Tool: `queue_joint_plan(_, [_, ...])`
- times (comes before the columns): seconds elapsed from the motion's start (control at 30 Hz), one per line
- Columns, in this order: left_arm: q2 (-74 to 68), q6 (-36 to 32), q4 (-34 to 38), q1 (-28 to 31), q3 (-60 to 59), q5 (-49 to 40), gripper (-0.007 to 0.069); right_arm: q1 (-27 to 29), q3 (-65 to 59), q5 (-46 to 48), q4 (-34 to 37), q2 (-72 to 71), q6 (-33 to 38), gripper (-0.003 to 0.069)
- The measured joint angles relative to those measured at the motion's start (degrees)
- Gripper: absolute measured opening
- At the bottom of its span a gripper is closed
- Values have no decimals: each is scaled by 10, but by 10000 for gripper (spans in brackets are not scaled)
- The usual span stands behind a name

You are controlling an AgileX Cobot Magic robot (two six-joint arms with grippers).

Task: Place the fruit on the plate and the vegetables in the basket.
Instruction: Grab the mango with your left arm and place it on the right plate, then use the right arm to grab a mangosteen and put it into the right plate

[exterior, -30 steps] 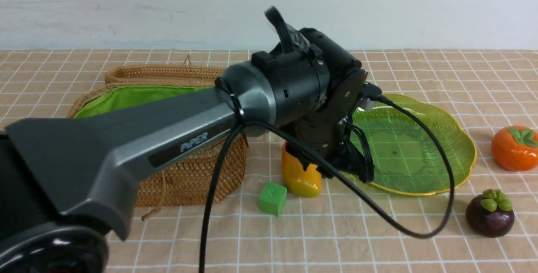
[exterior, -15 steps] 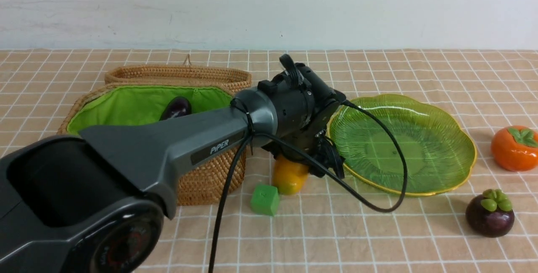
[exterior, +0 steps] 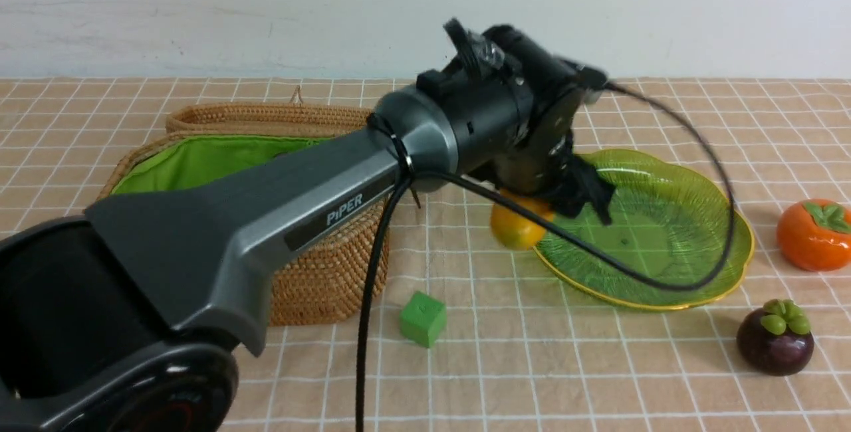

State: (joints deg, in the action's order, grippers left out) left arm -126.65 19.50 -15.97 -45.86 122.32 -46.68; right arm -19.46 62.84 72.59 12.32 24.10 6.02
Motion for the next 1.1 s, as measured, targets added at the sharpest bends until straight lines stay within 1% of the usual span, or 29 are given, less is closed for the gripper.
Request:
queue_joint_plan(0.03, [1,-5,5,-1,3,12,541,0,0,0,-1,0,0,231])
queue_joint_plan(0.13, [-14,-59,42,-15,11,100,541,0,-4,0,-18,0,-4,231])
queue_joint_plan(0.23, [-45,-82,60,-17,11,144,541,0,-12,-7,-47,0,-25,232])
queue_joint_plan(0.27, [-78,-91,68,-17,10,177,541,0,-21,-16,-76,0,-60,232])
queue_joint_plan(0.3, [-78,-91,68,-17,9,181,541,0,-21,-17,-84,0,-64,232])
queue_joint_plan(0.33, [-103,-93,69,-15,8,211,541,0,-26,-25,-111,0,-102,232])
queue_joint_plan(0.43, [-124,-93,69,-15,6,251,561,0,-28,-30,-137,0,-135,234])
queue_joint_plan(0.5, [-129,-94,69,-14,5,264,589,0,-28,-31,-144,0,-143,235])
queue_joint_plan(0.53, [-129,-94,68,-14,5,269,624,0,-28,-31,-147,0,-150,234])
queue_joint_plan(0.6, [-125,-94,67,-14,5,262,652,0,-28,-31,-147,0,-162,235])
queue_joint_plan(0.7, [-106,-93,68,-14,5,209,662,0,-28,-27,-150,5,-189,237])
queue_joint_plan(0.77, [-83,-92,74,-14,5,163,649,0,-28,-21,-156,16,-199,237])
queue_joint_plan(0.87, [-34,-92,88,-14,5,85,598,0,-28,-13,-166,50,-201,237])
queue_joint_plan(0.93, [26,-92,100,-14,5,1,528,0,-28,-12,-174,96,-202,237])
queue_joint_plan(0.97, [26,-92,101,-14,5,-6,519,0,-28,-12,-175,96,-202,237])
queue_joint_plan(1.0, [67,-92,105,-14,5,-52,454,0,-28,-13,-176,124,-200,237])
queue_joint_plan(1.03, [97,-92,109,-14,5,-77,410,0,-28,-17,-177,149,-195,237])
queue_joint_plan(1.1, [156,-92,114,-14,6,-136,279,0,-30,-39,-180,206,-179,237])
